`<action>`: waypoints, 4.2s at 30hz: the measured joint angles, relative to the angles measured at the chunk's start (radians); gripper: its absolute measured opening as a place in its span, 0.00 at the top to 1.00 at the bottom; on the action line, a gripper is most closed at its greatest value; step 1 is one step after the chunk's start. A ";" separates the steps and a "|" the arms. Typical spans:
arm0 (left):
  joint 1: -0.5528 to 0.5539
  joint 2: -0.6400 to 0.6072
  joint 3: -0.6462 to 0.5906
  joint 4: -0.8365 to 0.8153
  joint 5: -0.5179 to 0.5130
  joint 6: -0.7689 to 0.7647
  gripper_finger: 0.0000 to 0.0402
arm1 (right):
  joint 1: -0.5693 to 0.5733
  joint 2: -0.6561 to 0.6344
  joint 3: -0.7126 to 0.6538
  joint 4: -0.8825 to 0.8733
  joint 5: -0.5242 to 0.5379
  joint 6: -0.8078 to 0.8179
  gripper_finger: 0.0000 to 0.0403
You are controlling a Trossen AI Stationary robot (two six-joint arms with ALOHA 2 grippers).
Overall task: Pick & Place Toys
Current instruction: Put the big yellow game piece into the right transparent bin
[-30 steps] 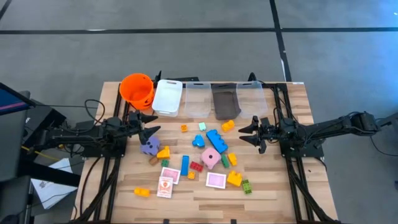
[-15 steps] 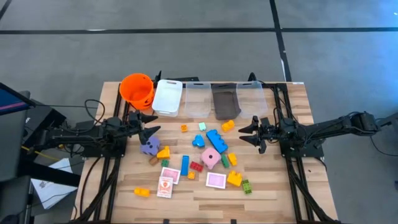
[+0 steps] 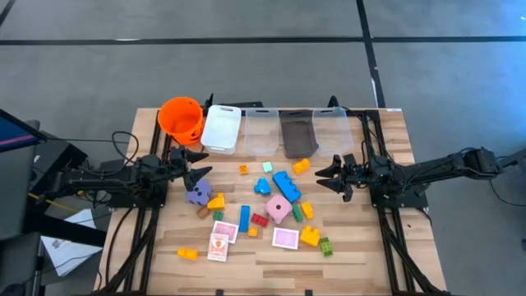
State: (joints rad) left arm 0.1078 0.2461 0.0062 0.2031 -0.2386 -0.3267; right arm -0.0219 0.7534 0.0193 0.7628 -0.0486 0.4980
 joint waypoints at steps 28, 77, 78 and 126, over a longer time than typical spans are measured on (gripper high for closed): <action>0.000 0.000 0.000 0.182 0.000 0.003 0.25 | 0.005 0.052 0.017 -0.011 0.228 0.009 0.56; 0.000 0.164 0.000 0.182 0.008 -0.014 0.25 | 0.095 0.885 0.895 -1.175 0.639 0.327 0.33; 0.000 0.164 0.000 0.182 0.008 -0.014 0.25 | 0.106 0.885 0.895 -1.177 0.650 0.347 0.33; 0.000 0.189 0.000 0.379 0.007 0.428 0.25 | 0.520 0.924 0.892 -1.422 1.116 0.838 0.01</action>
State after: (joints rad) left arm 0.1078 0.4355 0.0059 0.5823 -0.2312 0.1013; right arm 0.4980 1.6774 0.9108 -0.6594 1.0669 1.3361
